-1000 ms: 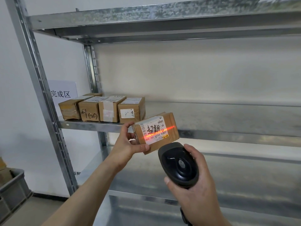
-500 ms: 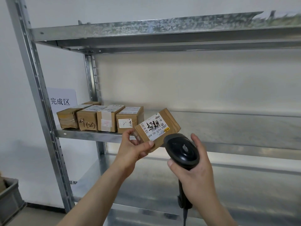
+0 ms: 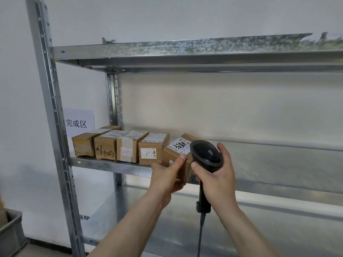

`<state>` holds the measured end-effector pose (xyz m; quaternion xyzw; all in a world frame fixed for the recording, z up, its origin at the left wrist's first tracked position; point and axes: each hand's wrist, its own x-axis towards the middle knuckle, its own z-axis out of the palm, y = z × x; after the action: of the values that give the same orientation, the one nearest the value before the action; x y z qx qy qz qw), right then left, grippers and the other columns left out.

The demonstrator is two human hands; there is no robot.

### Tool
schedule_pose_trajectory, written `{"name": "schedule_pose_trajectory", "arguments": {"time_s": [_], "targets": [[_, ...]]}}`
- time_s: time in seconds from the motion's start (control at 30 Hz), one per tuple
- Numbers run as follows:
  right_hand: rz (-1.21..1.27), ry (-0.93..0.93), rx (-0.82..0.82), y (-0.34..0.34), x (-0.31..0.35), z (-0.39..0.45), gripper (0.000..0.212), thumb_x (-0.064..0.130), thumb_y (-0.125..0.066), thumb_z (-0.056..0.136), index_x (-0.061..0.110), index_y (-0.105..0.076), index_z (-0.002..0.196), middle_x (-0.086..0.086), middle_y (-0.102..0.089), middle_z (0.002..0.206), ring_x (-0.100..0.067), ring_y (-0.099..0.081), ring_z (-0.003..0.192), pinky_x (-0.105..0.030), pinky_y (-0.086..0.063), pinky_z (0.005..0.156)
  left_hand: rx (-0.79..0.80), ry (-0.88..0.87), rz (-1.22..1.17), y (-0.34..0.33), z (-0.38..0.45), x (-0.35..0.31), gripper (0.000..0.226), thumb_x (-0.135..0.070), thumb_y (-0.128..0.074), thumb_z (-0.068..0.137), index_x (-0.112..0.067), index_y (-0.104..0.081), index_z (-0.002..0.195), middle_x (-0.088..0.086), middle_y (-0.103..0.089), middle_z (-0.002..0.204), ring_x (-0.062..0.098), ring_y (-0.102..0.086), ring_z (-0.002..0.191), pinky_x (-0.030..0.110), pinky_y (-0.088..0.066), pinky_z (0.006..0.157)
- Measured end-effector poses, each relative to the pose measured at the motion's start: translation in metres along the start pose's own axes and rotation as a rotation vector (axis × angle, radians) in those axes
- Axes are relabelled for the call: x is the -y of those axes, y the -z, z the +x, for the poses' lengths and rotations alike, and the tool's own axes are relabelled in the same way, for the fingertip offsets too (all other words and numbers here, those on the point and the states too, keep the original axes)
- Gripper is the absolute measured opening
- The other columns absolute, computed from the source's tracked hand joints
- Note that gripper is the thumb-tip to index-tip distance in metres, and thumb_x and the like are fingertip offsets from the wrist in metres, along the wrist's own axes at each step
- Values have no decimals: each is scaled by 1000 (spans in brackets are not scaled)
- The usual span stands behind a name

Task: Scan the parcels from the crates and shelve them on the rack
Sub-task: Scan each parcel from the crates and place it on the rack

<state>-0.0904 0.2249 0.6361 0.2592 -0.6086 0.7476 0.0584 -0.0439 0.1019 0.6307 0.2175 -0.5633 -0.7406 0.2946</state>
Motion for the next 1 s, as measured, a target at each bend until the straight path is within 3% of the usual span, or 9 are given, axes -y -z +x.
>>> {"name": "schedule_pose_trajectory", "arguments": {"time_s": [0.1, 0.17, 0.23, 0.3, 0.4, 0.57, 0.73, 0.9, 1.0], "targets": [[32, -36, 3, -6, -3, 11, 99, 39, -84, 58, 41, -41, 147, 35, -66, 109, -11, -67, 114, -50, -56, 99, -13, 9, 133, 1, 3, -3, 67, -56, -78, 79, -16, -48, 125, 11, -64, 112, 32, -72, 91, 32, -59, 61], [60, -76, -10, -9, -5, 19, 99, 41, -85, 57, 42, -42, 146, 27, -68, 112, -15, -69, 110, -53, -57, 96, -14, -5, 229, 4, 7, -1, 57, -50, -74, 86, -18, -48, 125, 9, -62, 111, 31, -72, 90, 31, -60, 64], [95, -112, -15, -10, -8, 27, 95, 30, -88, 67, 38, -41, 149, 20, -69, 111, -10, -73, 95, -57, -58, 91, -48, -17, 319, 9, 13, 4, 44, -40, -72, 92, -19, -47, 121, 8, -60, 114, 28, -71, 89, 30, -59, 64], [126, -142, -14, -9, -14, 35, 86, 9, -84, 81, 28, -40, 152, 22, -69, 98, 0, -71, 75, -59, -59, 87, -96, -46, 389, 14, 20, 8, 30, -31, -71, 94, -20, -49, 112, 8, -61, 113, 29, -72, 87, 29, -59, 62], [136, -191, 2, -9, -19, 40, 81, -1, -76, 87, 23, -37, 153, 23, -71, 79, 0, -67, 58, -59, -58, 83, -159, -111, 496, 21, 35, 14, 19, -26, -69, 95, -21, -53, 104, 6, -64, 106, 28, -72, 84, 31, -59, 62], [141, -217, 11, -16, -34, 50, 83, -1, -75, 87, 22, -35, 155, 29, -70, 75, 1, -66, 55, -59, -58, 83, -200, -182, 637, 26, 58, 22, 11, -28, -72, 90, -21, -62, 90, 0, -73, 84, 25, -72, 76, 49, -62, 76], [161, -210, -6, -20, -39, 59, 81, -5, -72, 89, 17, -32, 156, 34, -65, 61, 4, -64, 53, -62, -55, 88, -252, -215, 662, 24, 72, 23, 17, -27, -75, 89, -20, -60, 85, 3, -71, 79, 24, -72, 76, 49, -61, 75], [167, -192, -20, -23, -51, 69, 83, -2, -75, 87, 19, -33, 156, 37, -66, 68, 6, -67, 62, -64, -55, 92, -305, -244, 675, 23, 78, 25, 25, -28, -78, 87, -19, -56, 79, 4, -70, 75, 24, -71, 72, 50, -61, 73], [177, -195, -25, -24, -54, 70, 82, -5, -72, 89, 16, -31, 157, 34, -64, 61, 4, -66, 56, -65, -53, 93, -304, -252, 681, 24, 80, 25, 26, -29, -78, 86, -19, -56, 79, 4, -69, 76, 25, -71, 72, 50, -61, 72]]}}
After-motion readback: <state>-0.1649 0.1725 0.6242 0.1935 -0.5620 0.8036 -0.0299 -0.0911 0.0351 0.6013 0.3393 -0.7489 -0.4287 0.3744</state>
